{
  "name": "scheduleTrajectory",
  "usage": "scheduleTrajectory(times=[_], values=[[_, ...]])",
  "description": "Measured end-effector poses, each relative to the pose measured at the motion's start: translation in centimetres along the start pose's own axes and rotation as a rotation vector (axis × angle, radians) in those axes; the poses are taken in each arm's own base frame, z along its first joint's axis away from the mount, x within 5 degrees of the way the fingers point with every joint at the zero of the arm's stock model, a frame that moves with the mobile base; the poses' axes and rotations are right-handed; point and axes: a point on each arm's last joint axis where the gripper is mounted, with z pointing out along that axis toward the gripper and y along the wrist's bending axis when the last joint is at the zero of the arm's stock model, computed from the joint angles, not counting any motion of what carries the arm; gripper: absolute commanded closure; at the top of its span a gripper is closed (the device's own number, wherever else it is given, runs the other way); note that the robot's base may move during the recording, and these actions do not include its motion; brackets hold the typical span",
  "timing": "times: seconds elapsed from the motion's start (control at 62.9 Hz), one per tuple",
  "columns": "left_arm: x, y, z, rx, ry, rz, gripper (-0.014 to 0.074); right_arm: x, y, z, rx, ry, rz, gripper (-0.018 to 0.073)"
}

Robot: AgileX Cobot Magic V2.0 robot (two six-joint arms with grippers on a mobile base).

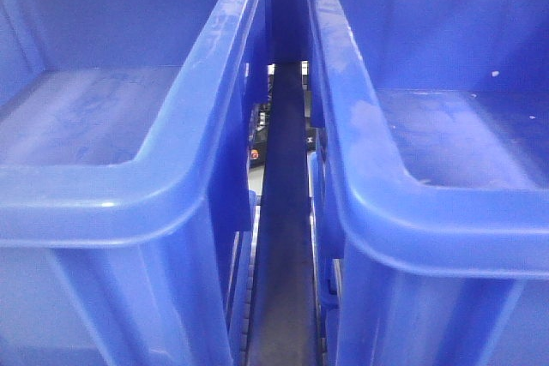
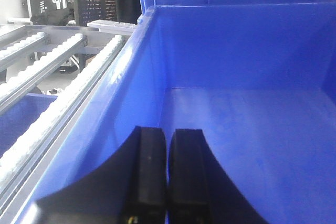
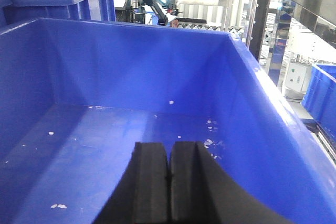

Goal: Sort and place red and blue blocks on shelf

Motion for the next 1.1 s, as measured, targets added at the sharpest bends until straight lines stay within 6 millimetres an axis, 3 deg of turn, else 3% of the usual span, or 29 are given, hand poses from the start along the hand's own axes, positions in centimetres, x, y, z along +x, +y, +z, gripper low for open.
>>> scheduleTrajectory(times=[1.097], values=[[0.02, 0.0, 0.0, 0.0, 0.002, 0.004, 0.047, 0.0, 0.0, 0.0, 0.0, 0.0, 0.0, 0.051]])
